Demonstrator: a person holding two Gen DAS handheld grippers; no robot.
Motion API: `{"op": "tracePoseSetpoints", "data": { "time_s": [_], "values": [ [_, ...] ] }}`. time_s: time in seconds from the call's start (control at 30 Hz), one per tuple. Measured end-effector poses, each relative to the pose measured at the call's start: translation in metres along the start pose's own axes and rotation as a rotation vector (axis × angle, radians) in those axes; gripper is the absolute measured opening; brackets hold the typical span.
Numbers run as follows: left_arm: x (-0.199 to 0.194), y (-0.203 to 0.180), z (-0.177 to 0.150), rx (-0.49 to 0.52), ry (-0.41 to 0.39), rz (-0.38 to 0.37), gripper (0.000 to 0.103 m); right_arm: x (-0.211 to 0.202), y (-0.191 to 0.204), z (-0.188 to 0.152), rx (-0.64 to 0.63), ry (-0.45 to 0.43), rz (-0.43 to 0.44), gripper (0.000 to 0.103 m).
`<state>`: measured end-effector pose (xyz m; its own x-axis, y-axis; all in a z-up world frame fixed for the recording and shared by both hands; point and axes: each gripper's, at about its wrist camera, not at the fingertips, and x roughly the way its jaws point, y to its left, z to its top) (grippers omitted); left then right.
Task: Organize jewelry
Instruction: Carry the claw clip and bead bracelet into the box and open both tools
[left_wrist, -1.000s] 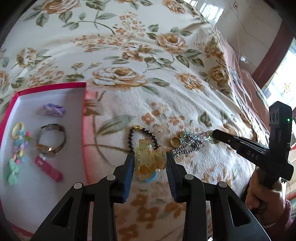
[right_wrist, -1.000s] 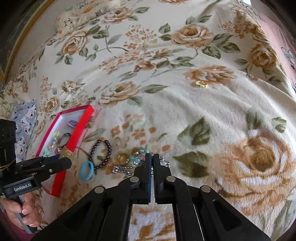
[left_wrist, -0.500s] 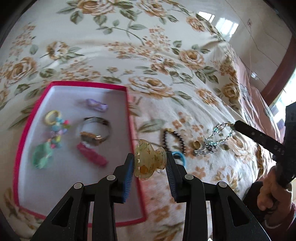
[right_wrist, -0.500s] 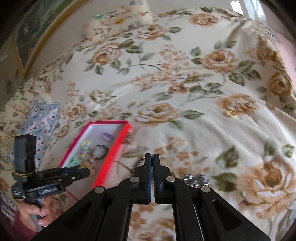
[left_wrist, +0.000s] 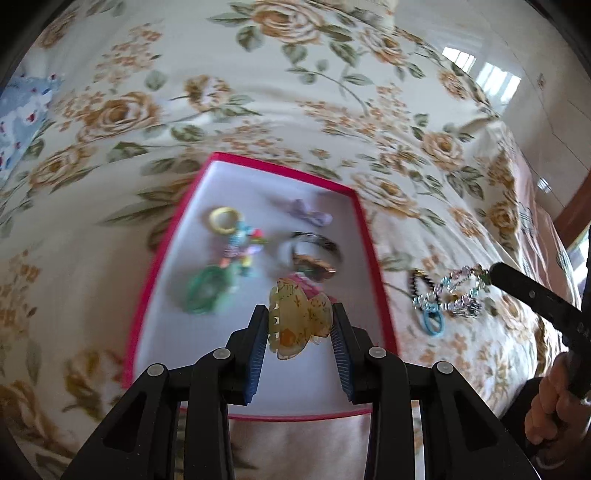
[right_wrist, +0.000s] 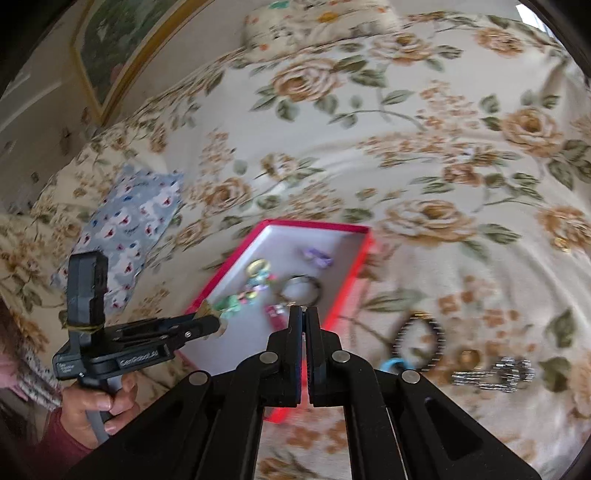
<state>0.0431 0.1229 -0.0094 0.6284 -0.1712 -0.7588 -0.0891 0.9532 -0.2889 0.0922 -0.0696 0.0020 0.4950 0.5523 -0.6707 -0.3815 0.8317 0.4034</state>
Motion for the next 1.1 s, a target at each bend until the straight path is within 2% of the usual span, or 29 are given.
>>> {"op": "tracePoseSetpoints", "data": {
  "time_s": [0.2, 0.47, 0.77, 1.1],
  "values": [
    [-0.004, 0.019, -0.003, -0.014, 0.005, 0.048, 0.033, 0.027, 0.029, -0.005, -0.031, 0.049, 0.067, 0.001],
    [0.017, 0.026, 0.000, -0.016, 0.039, 0.092, 0.033, 0.062, 0.050, -0.019, -0.062, 0.125, 0.106, 0.001],
    [0.048, 0.026, 0.004, 0.018, 0.081, 0.129, 0.033, 0.096, 0.030, -0.025, -0.016, 0.189, 0.076, 0.001],
    [0.061, 0.024, 0.007, 0.028, 0.078, 0.140, 0.035, 0.116, 0.013, -0.021, -0.008, 0.209, 0.013, 0.001]
  ]
}}
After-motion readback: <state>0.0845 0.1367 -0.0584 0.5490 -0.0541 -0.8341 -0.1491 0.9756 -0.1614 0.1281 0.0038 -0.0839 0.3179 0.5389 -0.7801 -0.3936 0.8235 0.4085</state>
